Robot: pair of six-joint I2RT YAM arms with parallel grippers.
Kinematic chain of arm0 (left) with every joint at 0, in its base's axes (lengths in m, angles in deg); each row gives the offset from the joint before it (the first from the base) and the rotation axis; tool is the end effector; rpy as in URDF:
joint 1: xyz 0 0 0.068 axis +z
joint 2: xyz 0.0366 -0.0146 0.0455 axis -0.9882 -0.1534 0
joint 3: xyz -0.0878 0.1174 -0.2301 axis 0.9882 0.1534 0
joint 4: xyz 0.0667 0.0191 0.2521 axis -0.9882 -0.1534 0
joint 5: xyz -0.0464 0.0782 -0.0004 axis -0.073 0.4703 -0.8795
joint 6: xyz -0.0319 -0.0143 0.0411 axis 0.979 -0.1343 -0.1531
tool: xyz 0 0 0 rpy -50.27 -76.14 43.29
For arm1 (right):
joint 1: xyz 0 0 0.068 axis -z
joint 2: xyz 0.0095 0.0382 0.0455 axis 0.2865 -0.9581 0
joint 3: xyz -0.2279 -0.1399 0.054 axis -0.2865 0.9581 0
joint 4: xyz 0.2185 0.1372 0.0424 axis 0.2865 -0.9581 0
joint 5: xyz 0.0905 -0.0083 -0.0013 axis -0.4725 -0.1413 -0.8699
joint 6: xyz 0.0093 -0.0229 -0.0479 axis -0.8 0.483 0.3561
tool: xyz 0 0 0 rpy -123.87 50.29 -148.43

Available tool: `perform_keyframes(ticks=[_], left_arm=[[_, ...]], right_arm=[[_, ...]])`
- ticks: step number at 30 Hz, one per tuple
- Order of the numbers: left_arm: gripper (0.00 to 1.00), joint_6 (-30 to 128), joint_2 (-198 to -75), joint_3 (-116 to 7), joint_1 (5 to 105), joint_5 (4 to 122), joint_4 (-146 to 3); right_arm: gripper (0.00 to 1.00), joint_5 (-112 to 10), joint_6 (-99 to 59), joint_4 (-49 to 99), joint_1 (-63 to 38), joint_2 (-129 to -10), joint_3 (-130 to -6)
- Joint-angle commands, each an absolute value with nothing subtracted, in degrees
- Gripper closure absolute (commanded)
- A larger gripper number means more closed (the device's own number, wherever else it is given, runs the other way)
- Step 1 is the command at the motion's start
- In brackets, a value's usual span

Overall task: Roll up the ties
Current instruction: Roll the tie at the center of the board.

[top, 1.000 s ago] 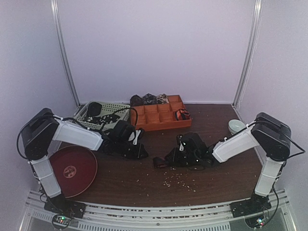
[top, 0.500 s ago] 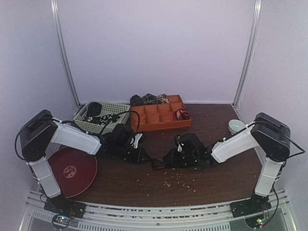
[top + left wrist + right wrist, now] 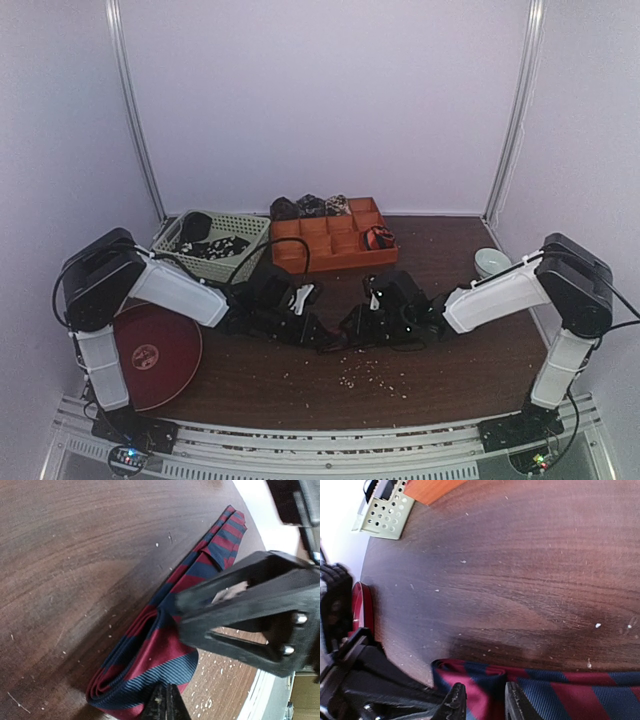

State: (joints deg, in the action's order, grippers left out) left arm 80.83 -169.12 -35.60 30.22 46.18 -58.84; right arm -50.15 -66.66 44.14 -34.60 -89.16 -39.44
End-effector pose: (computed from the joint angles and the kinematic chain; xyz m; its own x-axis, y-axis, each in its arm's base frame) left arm 0.2233 -0.2991 0.1271 -0.9182 0.1522 -0.3657 0.3824 0.5810 -0.7185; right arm 0.2176 0.2776 0.1475 -0.8829 0.1761 -0.4353 -0.2054 0.6887 0.6953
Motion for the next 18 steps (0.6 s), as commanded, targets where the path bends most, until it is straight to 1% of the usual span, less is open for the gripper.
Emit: perform_keyframes(ticks=[1,7,12,15,18], left_arm=[[0.96,79.8,-170.5,-36.8,30.3,47.9,-59.1],[0.96,79.6,-170.4,-36.7,30.3,48.3,-59.5],[0.96,79.5,-169.7,-37.0,30.2,48.9,-60.7],[0.95,79.1,-167.1,-36.9,30.6,52.5,-63.7],[0.93,79.3,-164.8,-35.0,32.0,55.0,-65.9]], right_arm=[[0.71,-48.4,-64.7,39.5,-34.9,-86.4,-40.2],[0.75,-50.4,-64.6,40.1,-35.6,-88.9,-40.7],[0.81,-51.4,-64.5,40.2,-36.2,-91.6,-42.0],[0.83,-52.1,-65.1,41.2,-36.7,-92.4,-41.8],[0.83,-52.2,-65.9,42.2,-37.4,-92.7,-41.3]])
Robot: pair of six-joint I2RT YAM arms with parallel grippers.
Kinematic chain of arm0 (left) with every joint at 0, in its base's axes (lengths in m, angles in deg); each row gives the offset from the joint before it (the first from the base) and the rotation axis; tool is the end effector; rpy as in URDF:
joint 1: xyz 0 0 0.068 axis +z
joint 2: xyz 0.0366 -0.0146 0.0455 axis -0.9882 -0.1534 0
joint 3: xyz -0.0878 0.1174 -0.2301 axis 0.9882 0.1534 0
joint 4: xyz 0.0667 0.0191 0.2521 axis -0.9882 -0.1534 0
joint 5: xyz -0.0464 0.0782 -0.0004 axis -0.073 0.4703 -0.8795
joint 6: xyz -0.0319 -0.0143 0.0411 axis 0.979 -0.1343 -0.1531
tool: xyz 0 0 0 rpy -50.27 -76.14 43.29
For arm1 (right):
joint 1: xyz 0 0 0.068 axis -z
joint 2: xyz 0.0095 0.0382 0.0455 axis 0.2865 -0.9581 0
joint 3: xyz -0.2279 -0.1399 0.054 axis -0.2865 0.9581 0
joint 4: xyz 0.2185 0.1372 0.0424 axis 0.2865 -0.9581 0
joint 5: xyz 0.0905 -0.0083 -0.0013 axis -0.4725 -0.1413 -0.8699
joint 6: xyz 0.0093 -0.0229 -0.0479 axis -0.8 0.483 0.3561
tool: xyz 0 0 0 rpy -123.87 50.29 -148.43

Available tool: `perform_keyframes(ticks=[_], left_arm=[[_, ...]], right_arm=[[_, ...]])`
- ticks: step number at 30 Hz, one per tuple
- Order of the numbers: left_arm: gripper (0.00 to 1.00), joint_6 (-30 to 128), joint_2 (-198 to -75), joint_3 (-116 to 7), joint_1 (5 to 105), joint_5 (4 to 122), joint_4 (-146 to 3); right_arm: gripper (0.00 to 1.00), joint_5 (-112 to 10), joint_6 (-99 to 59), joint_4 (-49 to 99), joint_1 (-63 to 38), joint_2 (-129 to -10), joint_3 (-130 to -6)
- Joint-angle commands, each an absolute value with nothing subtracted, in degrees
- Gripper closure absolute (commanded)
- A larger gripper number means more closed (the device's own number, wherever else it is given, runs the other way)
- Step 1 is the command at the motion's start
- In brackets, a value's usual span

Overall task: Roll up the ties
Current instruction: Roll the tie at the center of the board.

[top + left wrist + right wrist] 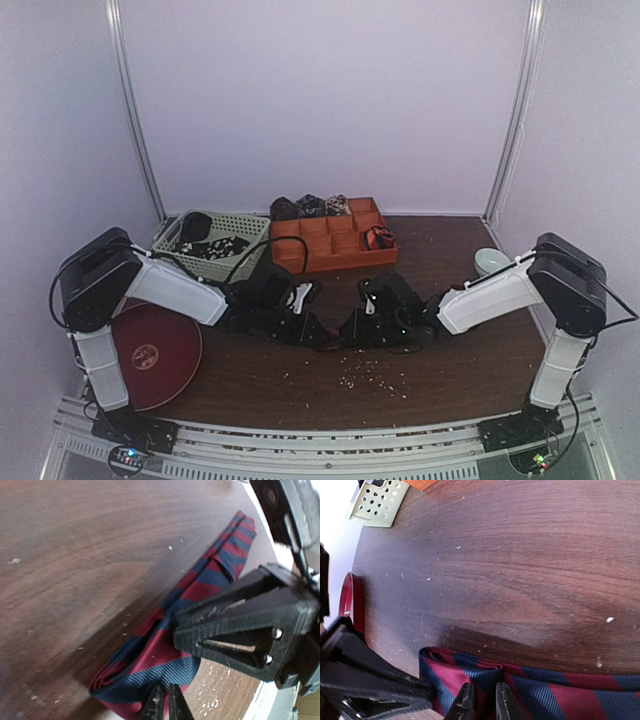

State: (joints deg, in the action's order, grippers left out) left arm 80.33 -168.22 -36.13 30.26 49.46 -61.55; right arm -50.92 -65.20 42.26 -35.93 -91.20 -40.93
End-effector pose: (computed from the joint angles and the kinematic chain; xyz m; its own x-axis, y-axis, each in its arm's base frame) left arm 0.2245 -0.2971 0.1309 -0.9154 0.1328 -0.3800 0.3749 0.6252 -0.6845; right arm 0.2137 0.2867 0.1400 -0.8963 0.1158 -0.4280 -0.2296 0.7045 0.6715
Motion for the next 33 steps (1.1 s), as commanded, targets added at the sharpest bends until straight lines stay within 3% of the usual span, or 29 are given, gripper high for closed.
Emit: perform_keyframes(ticks=[1,8,25,33], left_arm=[[0.93,79.5,-164.2,-34.0,32.5,56.2,-66.3],[0.94,80.3,-161.6,-27.8,32.7,59.3,-66.4],[0.98,86.0,-165.9,-23.6,31.4,45.6,-49.2],[0.98,85.6,-165.6,-26.0,31.4,43.9,-47.9]], right_arm=[[0.83,-52.0,-66.2,42.5,-37.5,-92.6,-41.2],[0.85,-50.4,-67.0,43.3,-37.9,-91.5,-39.8],[0.84,-48.5,-70.0,46.2,-38.4,-89.8,-35.9],[0.85,-47.9,-68.2,48.5,-38.3,-89.3,-34.5]])
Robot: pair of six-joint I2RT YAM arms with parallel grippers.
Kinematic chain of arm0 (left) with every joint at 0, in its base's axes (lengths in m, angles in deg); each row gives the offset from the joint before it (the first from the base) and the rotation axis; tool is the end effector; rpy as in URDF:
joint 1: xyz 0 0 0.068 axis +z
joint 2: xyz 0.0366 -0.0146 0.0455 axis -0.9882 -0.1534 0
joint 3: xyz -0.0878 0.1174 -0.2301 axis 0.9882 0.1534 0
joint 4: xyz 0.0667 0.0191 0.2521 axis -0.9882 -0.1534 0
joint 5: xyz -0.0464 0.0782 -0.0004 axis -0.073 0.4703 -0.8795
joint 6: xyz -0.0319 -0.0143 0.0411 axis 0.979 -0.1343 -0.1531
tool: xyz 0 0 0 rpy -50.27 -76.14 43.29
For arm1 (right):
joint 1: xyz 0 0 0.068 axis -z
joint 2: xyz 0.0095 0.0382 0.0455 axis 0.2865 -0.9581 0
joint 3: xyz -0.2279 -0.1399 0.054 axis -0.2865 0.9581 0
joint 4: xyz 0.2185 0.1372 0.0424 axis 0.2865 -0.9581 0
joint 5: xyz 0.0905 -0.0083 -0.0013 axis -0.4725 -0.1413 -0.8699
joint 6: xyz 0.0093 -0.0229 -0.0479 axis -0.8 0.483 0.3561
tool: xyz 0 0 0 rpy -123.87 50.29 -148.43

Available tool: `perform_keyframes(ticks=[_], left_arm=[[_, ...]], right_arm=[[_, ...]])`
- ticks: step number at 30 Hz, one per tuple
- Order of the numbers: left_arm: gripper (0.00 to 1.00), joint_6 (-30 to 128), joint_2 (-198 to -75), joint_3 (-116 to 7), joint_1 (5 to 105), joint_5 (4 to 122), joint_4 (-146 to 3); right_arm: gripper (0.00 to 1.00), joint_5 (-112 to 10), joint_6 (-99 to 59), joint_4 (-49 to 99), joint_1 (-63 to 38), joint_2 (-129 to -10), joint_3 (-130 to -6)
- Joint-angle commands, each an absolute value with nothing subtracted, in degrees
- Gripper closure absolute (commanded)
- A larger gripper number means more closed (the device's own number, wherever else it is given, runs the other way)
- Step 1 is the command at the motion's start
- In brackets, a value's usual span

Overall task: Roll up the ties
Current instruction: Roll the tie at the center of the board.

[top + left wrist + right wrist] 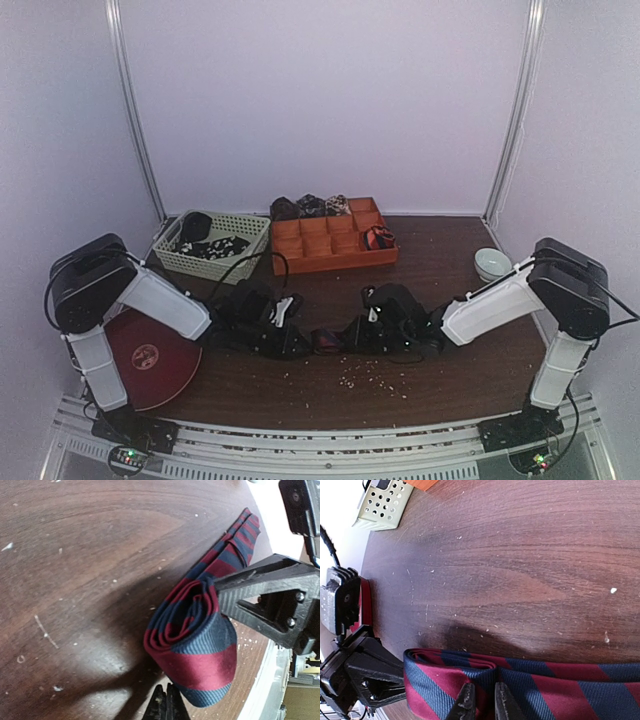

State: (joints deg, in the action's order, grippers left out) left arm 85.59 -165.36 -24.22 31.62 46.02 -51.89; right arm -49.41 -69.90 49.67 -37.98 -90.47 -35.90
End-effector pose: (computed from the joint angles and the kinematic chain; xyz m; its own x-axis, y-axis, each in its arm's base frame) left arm 0.2037 -0.2622 0.1076 -0.9515 0.0846 -0.2956 0.2849 0.6041 -0.7443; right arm 0.1968 0.2834 0.1315 -0.8973 0.1735 -0.4060 -0.1971 0.6655 0.7199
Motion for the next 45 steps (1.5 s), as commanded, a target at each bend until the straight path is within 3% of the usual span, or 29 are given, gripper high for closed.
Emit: perform_keyframes(ticks=[1,32,45], left_arm=[[0.98,85.3,-165.5,-26.3,31.4,43.8,-48.0],[0.93,77.9,-170.1,-37.9,28.9,43.4,-58.3],[0.92,77.7,-172.3,-41.5,28.4,43.5,-59.9]], right_arm=[[0.85,-47.7,-67.8,48.9,-38.4,-89.3,-34.5],[0.88,-42.9,-65.4,53.6,-35.9,-86.3,-27.9],[0.78,-37.0,-66.8,50.3,-34.6,-78.0,-24.1]])
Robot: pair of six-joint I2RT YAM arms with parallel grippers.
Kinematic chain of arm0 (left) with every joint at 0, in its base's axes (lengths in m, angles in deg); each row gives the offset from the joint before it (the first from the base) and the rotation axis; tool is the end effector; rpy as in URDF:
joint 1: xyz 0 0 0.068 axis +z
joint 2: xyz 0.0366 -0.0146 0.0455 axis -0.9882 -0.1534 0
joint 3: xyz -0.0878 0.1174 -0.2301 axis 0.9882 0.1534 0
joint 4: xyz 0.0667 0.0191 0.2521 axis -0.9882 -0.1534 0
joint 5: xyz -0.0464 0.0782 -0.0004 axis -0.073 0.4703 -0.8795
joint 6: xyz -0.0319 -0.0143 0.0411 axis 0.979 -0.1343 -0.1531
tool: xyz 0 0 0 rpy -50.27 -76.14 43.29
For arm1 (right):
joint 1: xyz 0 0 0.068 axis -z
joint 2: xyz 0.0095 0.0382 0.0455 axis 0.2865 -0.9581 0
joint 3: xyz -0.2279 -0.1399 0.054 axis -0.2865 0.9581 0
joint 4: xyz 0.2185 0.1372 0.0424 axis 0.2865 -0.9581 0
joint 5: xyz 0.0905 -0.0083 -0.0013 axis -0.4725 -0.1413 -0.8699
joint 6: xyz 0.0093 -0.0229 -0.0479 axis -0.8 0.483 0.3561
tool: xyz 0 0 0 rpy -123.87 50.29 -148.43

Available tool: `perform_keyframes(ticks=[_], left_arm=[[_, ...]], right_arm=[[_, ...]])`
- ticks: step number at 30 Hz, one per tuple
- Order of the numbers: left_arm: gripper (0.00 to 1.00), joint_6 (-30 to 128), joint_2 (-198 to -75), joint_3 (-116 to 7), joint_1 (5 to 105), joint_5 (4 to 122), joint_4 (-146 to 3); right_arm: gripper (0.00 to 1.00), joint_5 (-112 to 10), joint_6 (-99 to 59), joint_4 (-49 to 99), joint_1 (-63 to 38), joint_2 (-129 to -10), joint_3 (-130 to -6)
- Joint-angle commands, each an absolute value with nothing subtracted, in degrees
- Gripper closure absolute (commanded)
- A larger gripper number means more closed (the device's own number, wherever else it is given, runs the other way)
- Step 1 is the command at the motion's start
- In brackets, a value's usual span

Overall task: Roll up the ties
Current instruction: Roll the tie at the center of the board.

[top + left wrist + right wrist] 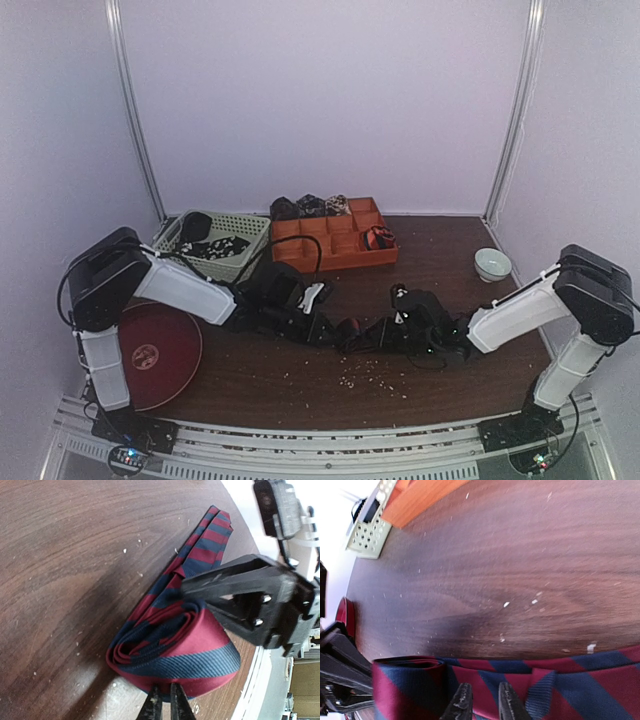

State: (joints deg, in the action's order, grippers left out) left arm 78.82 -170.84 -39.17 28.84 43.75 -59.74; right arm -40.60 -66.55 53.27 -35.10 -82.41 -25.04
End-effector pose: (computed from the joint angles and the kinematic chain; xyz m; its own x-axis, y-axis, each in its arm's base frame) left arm 0.2232 -0.3158 0.1325 -0.8978 0.2116 -0.3863 0.4375 0.5298 -0.7266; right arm 0.1874 0.2347 0.1295 -0.8110 0.2657 -0.5213 -0.1753 0.7396 0.6498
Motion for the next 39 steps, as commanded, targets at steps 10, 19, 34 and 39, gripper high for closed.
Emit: perform_keyframes(ticks=[10,19,34,39], left_arm=[[0.92,78.5,-176.5,-46.0,27.1,43.7,-60.0],[0.93,78.7,-176.6,-45.9,26.9,45.0,-60.9],[0.94,80.3,-162.4,-28.6,30.6,53.7,-62.0],[0.96,81.5,-164.0,-26.6,29.9,50.9,-57.5]], right_arm=[[0.6,-42.3,-65.7,46.5,-34.6,-73.6,-26.5],[0.66,-43.3,-65.3,42.8,-34.5,-79.5,-29.4],[0.79,-47.8,-74.1,56.7,-39.2,-86.6,-28.0],[0.79,-47.4,-75.2,59.2,-40.3,-87.9,-28.0]])
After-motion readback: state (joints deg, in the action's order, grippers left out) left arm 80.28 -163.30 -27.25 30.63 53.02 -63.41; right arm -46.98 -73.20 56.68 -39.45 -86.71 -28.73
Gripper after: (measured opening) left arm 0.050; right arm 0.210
